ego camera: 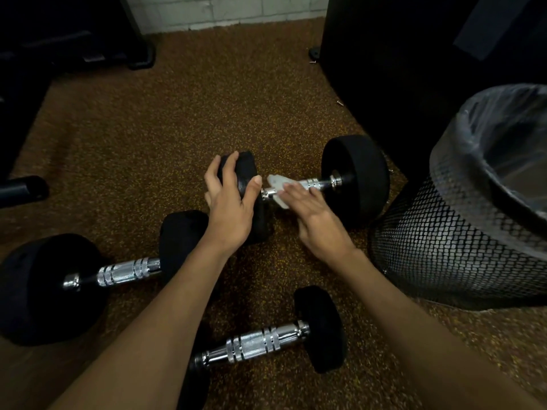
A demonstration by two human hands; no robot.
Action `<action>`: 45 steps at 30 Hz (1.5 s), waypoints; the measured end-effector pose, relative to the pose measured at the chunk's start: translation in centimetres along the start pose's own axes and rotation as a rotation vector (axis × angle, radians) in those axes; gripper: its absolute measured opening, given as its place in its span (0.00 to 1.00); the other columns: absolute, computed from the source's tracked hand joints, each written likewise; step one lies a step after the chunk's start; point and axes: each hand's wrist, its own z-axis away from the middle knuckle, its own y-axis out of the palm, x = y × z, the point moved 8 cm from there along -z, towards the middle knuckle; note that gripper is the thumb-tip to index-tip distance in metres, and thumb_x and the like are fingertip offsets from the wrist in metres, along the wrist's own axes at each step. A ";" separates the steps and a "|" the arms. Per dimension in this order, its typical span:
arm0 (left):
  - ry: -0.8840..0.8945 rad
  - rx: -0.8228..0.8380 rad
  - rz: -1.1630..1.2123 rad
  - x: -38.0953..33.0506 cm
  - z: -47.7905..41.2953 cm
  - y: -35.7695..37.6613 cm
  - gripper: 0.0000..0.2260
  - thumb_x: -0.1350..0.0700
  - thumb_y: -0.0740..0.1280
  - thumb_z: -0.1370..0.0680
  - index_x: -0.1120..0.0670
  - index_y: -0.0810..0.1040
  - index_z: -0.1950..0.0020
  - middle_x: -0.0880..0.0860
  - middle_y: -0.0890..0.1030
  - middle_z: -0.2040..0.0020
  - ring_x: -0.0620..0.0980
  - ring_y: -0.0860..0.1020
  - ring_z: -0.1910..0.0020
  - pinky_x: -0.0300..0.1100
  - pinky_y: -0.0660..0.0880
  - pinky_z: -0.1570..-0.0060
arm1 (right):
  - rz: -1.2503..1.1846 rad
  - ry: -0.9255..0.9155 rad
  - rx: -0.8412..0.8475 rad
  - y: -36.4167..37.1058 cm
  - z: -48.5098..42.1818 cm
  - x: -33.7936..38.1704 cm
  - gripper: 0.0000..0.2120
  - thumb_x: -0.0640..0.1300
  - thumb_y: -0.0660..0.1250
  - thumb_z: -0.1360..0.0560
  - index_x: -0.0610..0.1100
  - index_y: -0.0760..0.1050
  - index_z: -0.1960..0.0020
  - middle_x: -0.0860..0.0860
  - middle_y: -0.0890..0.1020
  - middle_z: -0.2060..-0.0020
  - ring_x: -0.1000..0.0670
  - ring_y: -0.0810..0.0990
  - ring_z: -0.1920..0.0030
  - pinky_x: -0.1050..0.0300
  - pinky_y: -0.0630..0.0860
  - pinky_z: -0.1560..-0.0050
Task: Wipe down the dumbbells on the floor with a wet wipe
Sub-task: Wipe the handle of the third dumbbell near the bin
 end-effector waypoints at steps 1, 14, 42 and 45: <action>-0.006 0.000 -0.002 0.0 0.0 0.0 0.25 0.45 0.57 0.20 0.47 0.55 0.24 0.51 0.47 0.23 0.55 0.51 0.26 0.42 0.49 0.33 | 0.004 0.029 -0.020 -0.3 -0.6 -0.4 0.26 0.29 0.59 0.27 0.40 0.67 0.30 0.44 0.70 0.30 0.48 0.64 0.27 0.48 0.52 0.25; 0.007 -0.009 -0.018 0.2 0.0 0.0 0.25 0.46 0.58 0.20 0.47 0.56 0.24 0.52 0.48 0.23 0.54 0.53 0.26 0.45 0.51 0.29 | -0.039 -0.040 -0.082 2.3 -0.9 2.3 0.30 0.34 0.49 0.31 0.34 0.65 0.30 0.39 0.69 0.31 0.46 0.60 0.27 0.58 0.47 0.25; 0.009 -0.019 0.002 0.2 0.0 0.1 0.25 0.45 0.58 0.20 0.47 0.56 0.24 0.51 0.48 0.24 0.54 0.52 0.26 0.44 0.51 0.30 | -2.239 1.409 -0.476 5.0 -0.5 0.6 0.22 0.42 0.43 0.18 0.33 0.68 0.33 0.35 0.71 0.34 0.37 0.67 0.31 0.42 0.60 0.29; 0.012 -0.020 0.000 0.2 0.1 0.2 0.25 0.45 0.58 0.20 0.46 0.55 0.24 0.50 0.47 0.24 0.54 0.53 0.26 0.43 0.51 0.32 | -2.206 1.430 -0.564 4.0 0.2 0.0 0.23 0.44 0.43 0.18 0.34 0.66 0.32 0.35 0.69 0.32 0.35 0.66 0.31 0.39 0.59 0.29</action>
